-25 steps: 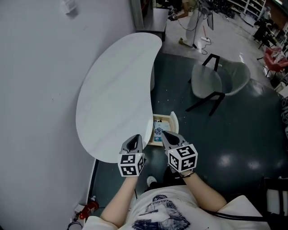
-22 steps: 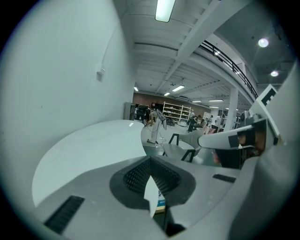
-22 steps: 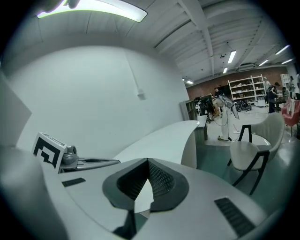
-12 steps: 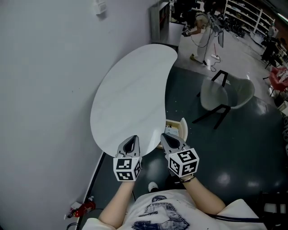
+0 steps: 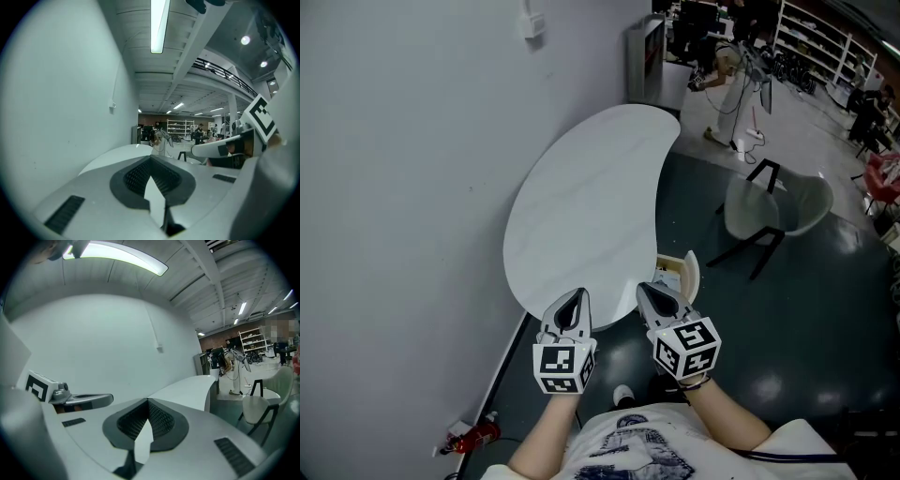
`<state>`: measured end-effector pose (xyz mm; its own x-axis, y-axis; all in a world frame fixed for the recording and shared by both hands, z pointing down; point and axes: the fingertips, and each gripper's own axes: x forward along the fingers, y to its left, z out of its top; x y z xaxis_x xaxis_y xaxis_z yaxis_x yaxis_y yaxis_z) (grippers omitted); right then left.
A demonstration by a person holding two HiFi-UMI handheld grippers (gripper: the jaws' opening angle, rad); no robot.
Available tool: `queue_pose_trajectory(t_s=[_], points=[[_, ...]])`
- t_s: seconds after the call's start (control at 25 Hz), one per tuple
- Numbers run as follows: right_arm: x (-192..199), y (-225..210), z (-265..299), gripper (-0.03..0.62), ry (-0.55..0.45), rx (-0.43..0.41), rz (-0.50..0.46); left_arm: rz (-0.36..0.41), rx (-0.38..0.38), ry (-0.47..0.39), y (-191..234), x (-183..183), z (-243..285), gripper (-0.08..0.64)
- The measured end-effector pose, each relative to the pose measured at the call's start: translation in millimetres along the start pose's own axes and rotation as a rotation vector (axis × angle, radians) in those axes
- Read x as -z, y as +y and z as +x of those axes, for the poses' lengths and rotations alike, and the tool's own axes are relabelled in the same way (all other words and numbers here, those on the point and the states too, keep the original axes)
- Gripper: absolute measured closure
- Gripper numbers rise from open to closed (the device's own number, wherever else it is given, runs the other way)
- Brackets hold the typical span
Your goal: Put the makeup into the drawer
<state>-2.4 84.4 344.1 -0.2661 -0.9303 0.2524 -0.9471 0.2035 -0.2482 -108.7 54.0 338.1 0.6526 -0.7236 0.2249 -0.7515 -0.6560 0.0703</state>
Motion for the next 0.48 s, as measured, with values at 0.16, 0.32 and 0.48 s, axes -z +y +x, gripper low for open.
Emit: queue_pose_trajectory(t_s=[0.16, 0.32, 0.48], points=[[-15, 14, -10, 0.574, -0.036, -0.008, -0.005, 0.0, -0.003, -0.019, 1, -9, -17, 0.523], [-21, 22, -16, 0.574, -0.056, -0.012, -0.004, 0.021, -0.002, -0.037, 0, -18, -29, 0.523], [-20, 31, -23, 0.574, -0.066, -0.017, -0.005, 0.035, -0.004, -0.048, -2, -21, -39, 0.523]])
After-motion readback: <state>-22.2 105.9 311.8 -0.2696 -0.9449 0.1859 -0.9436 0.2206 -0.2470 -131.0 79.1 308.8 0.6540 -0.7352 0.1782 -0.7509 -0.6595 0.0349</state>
